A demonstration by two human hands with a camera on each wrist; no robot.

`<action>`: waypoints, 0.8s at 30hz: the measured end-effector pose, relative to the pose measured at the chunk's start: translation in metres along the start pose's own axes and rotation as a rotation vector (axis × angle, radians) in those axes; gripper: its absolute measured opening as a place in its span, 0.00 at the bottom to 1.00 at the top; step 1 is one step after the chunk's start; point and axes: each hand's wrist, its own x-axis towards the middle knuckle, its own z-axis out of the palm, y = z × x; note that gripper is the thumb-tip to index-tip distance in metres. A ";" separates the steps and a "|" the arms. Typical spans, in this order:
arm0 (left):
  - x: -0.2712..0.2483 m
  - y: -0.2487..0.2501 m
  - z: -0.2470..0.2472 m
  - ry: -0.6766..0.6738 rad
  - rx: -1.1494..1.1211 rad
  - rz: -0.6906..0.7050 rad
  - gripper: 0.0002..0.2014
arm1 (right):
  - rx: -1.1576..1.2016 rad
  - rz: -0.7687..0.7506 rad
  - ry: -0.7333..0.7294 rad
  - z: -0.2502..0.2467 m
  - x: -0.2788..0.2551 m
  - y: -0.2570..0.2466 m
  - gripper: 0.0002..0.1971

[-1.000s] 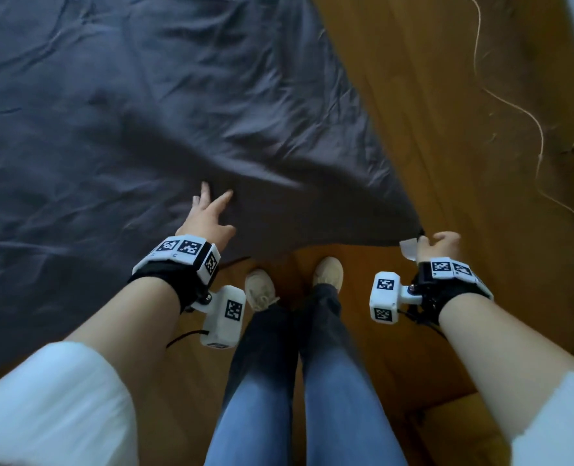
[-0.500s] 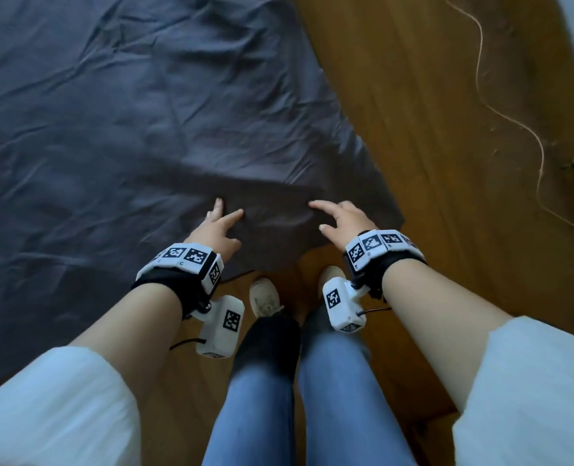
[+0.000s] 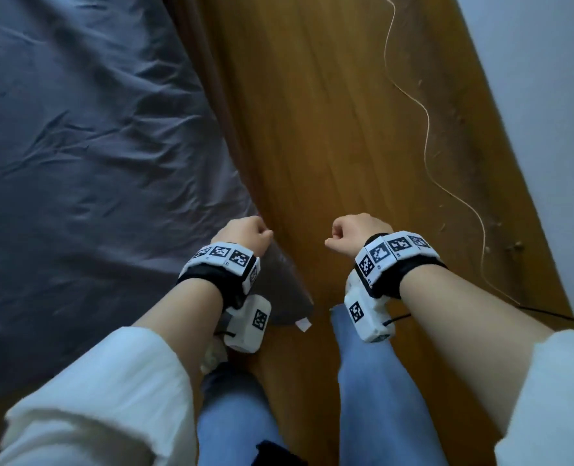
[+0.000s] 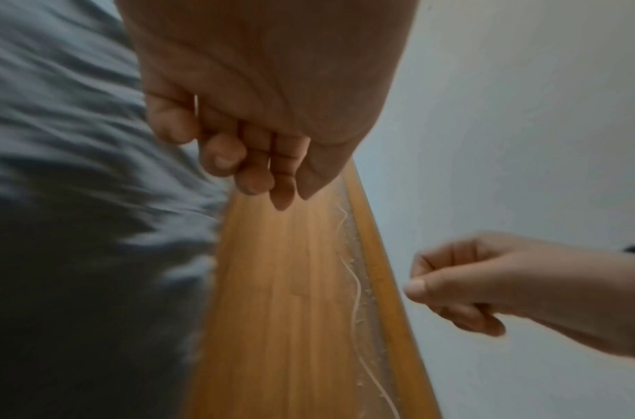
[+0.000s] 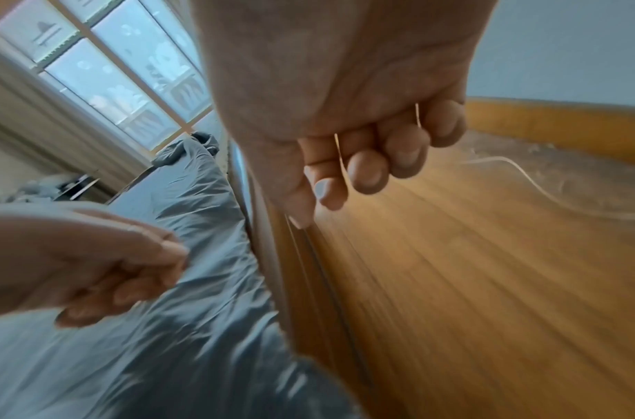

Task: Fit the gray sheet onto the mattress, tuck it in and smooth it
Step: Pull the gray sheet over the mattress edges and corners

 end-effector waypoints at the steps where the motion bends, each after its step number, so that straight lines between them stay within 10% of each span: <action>1: 0.003 0.031 0.003 -0.033 0.021 0.031 0.11 | -0.040 -0.011 0.004 -0.015 0.000 0.018 0.14; 9: 0.025 0.127 -0.022 -0.010 0.020 0.058 0.14 | -0.163 -0.095 0.052 -0.113 0.023 0.072 0.09; 24: 0.149 -0.103 -0.149 0.372 -0.467 -0.495 0.32 | -0.057 -0.329 -0.078 -0.192 0.197 -0.140 0.07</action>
